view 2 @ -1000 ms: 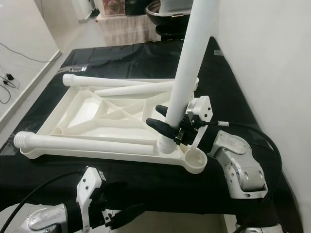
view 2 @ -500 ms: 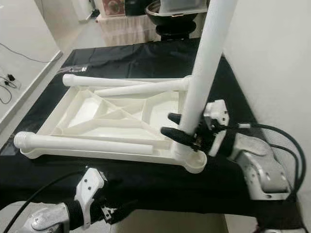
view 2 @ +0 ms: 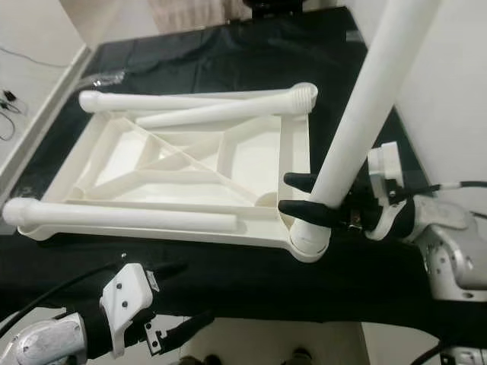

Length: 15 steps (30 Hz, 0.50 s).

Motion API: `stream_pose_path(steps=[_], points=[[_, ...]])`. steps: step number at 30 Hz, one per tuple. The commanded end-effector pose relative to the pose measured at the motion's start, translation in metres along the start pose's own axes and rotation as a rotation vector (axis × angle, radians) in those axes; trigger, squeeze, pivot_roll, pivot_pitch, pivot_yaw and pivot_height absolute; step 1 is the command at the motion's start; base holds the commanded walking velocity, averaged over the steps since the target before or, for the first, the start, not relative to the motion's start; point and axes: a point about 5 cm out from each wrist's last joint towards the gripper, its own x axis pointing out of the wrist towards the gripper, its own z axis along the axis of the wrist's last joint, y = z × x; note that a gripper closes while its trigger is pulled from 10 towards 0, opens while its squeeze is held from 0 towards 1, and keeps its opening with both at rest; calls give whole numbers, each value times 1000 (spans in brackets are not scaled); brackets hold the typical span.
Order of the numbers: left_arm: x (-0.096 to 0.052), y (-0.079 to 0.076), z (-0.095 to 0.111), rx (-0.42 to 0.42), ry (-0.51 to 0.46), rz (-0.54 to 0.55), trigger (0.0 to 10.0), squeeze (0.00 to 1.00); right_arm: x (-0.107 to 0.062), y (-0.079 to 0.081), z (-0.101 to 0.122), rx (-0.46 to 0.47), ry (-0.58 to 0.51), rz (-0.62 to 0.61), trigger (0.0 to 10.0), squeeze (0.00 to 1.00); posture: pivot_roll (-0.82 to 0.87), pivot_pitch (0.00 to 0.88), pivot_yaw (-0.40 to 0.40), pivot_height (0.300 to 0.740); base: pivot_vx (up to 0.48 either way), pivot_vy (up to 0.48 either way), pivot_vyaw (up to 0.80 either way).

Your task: Building children table

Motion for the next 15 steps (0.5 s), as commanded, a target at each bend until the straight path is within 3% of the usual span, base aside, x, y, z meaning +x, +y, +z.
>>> stream_pose_path(steps=[1, 8, 12, 15], points=[[-4, -1, -3, -18, 31, -13, 10000, 0, 7, 5, -11, 43, 48, 55, 10000, 0, 18, 359, 196, 740, 0, 0, 0], [-3, -3, -7, -35, 51, -11, 10000, 0, 22, 10, -3, -9, 69, 178, 10000, 0, 22, 362, 196, 740, 0, 0, 0], [-5, -4, -14, -49, 89, -11, 10000, 0, 37, 9, 8, -101, 87, 278, 10000, 0, 37, 360, 201, 740, 0, 0, 0], [-6, -2, -17, -54, 109, -7, 10000, 0, 43, 10, 5, -139, 133, 318, 10000, 0, 38, 359, 204, 740, 0, 0, 0]])
